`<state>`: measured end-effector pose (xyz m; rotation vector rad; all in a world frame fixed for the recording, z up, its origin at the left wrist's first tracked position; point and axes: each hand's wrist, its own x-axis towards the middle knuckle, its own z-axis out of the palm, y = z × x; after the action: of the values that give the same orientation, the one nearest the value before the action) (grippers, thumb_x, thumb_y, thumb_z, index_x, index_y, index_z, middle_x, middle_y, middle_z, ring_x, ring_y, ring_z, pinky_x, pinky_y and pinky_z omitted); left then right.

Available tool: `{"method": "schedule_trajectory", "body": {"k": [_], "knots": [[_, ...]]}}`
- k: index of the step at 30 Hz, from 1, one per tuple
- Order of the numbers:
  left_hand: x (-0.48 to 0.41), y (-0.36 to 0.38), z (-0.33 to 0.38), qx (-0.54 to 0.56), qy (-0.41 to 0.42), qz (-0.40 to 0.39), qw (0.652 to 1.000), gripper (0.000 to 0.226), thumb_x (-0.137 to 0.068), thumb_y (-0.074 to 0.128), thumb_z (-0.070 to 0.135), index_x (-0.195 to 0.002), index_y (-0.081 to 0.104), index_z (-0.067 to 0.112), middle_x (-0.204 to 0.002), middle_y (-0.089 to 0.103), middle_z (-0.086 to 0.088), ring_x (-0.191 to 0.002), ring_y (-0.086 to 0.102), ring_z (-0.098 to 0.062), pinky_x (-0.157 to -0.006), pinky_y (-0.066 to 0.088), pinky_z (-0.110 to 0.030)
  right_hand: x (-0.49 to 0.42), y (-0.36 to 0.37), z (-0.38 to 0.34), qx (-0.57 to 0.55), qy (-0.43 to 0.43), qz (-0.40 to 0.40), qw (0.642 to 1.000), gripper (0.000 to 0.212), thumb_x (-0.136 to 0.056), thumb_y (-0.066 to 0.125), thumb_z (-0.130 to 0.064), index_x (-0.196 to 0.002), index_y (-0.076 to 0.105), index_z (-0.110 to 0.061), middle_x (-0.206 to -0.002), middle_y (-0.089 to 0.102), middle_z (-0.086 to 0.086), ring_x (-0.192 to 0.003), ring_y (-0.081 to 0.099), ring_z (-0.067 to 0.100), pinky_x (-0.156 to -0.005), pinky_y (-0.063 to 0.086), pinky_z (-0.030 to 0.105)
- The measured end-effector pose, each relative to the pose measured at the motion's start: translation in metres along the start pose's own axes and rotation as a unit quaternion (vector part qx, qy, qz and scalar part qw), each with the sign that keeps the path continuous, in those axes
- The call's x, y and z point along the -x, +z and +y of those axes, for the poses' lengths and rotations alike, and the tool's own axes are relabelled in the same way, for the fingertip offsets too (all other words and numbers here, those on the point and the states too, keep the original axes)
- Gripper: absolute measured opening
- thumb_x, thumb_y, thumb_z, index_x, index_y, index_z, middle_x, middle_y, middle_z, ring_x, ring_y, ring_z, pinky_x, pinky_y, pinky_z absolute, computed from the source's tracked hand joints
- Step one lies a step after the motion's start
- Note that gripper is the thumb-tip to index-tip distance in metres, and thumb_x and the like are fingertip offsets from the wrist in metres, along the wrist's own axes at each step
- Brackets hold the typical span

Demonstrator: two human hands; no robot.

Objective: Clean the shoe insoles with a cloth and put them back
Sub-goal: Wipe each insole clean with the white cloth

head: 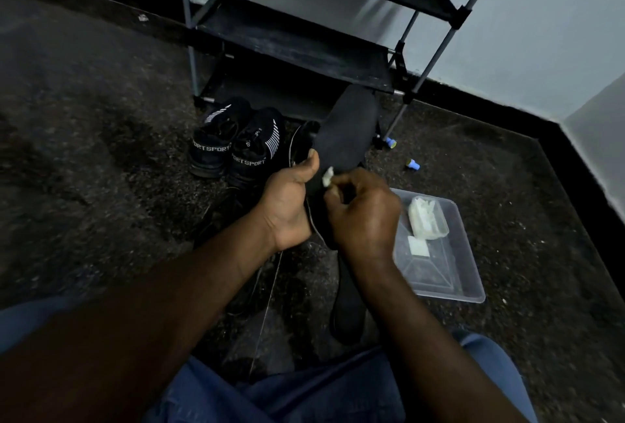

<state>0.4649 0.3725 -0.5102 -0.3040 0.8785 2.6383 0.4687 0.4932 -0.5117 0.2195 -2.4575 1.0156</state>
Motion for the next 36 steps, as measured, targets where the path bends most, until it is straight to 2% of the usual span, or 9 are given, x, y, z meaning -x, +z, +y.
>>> {"method": "schedule_trajectory", "body": {"k": [2,6,9,12,19,24,29,34,36], "knots": [[0.0,-0.001,-0.001,-0.006,0.0,-0.001,1.0,0.054,-0.108,0.042,0.043,-0.149,0.053,0.01,-0.146,0.059,-0.013,-0.116,0.067,-0.025,-0.088,0.06,-0.034,-0.001,0.0,-0.003,-0.002,0.027,0.003,1.0,0.01,-0.077,0.07,-0.018,-0.083,0.077,-0.02,-0.08,0.075,-0.001,-0.072,0.069,0.017,-0.068,0.053,0.033],[-0.003,-0.004,-0.002,-0.01,0.011,0.025,1.0,0.051,-0.106,0.048,0.043,-0.139,0.061,0.007,-0.121,0.072,-0.009,-0.101,0.074,-0.02,-0.08,0.061,-0.03,0.014,0.0,-0.019,-0.062,0.039,-0.073,0.995,0.01,-0.081,0.074,-0.016,-0.086,0.078,-0.023,-0.078,0.075,-0.009,-0.071,0.068,0.004,-0.066,0.052,0.02],[-0.002,0.001,-0.006,-0.01,0.002,0.02,1.0,0.054,-0.106,0.046,0.044,-0.144,0.057,0.007,-0.132,0.068,-0.011,-0.108,0.071,-0.021,-0.085,0.06,-0.032,0.009,-0.002,-0.015,-0.019,-0.01,-0.033,0.999,0.006,-0.078,0.073,-0.016,-0.081,0.074,-0.021,-0.076,0.073,-0.005,-0.069,0.066,0.012,-0.065,0.05,0.029],[-0.002,0.002,-0.008,-0.01,0.002,0.021,1.0,0.053,-0.107,0.046,0.043,-0.147,0.055,0.011,-0.14,0.063,-0.01,-0.109,0.07,-0.021,-0.087,0.06,-0.032,0.003,0.0,-0.007,0.013,0.004,0.018,1.0,0.003,-0.077,0.07,-0.017,-0.079,0.07,-0.018,-0.076,0.071,-0.001,-0.07,0.064,0.019,-0.066,0.045,0.031],[-0.002,-0.002,-0.007,-0.007,0.016,0.039,0.999,0.05,-0.107,0.047,0.042,-0.145,0.057,0.013,-0.144,0.062,-0.011,-0.12,0.066,-0.023,-0.094,0.056,-0.035,0.018,-0.001,-0.014,0.001,-0.015,-0.053,0.998,0.008,-0.081,0.069,-0.023,-0.088,0.074,-0.023,-0.081,0.073,-0.005,-0.075,0.067,0.016,-0.068,0.051,0.032],[-0.004,0.002,-0.01,0.002,0.019,0.03,0.999,0.047,-0.108,0.044,0.041,-0.148,0.054,0.017,-0.144,0.062,-0.011,-0.131,0.061,-0.029,-0.099,0.056,-0.042,-0.01,-0.011,0.008,0.037,0.106,-0.003,0.994,0.004,-0.084,0.072,-0.025,-0.086,0.074,-0.023,-0.083,0.076,-0.001,-0.08,0.07,0.02,-0.067,0.044,0.027],[-0.003,0.001,-0.004,-0.01,0.026,0.047,0.999,0.049,-0.108,0.044,0.043,-0.146,0.056,0.014,-0.143,0.063,-0.01,-0.127,0.063,-0.027,-0.1,0.055,-0.039,0.008,-0.007,-0.005,0.026,-0.026,-0.067,0.997,0.005,-0.08,0.074,-0.026,-0.084,0.075,-0.025,-0.082,0.075,-0.005,-0.076,0.069,0.017,-0.068,0.05,0.031],[0.002,0.008,-0.005,-0.006,0.023,0.033,0.999,0.047,-0.109,0.041,0.041,-0.144,0.057,0.015,-0.139,0.064,-0.013,-0.107,0.071,-0.024,-0.085,0.062,-0.036,-0.015,-0.012,0.014,0.062,0.114,-0.022,0.991,0.008,-0.083,0.07,-0.03,-0.085,0.075,-0.023,-0.08,0.076,-0.002,-0.079,0.071,0.022,-0.07,0.054,0.034],[0.002,0.007,-0.003,-0.016,0.025,0.039,0.999,0.049,-0.108,0.041,0.042,-0.145,0.056,0.013,-0.14,0.064,-0.015,-0.107,0.07,-0.025,-0.086,0.062,-0.036,-0.009,-0.012,0.012,0.039,0.115,-0.028,0.992,0.006,-0.084,0.071,-0.027,-0.084,0.074,-0.022,-0.078,0.075,-0.004,-0.076,0.07,0.018,-0.069,0.054,0.033]]}}
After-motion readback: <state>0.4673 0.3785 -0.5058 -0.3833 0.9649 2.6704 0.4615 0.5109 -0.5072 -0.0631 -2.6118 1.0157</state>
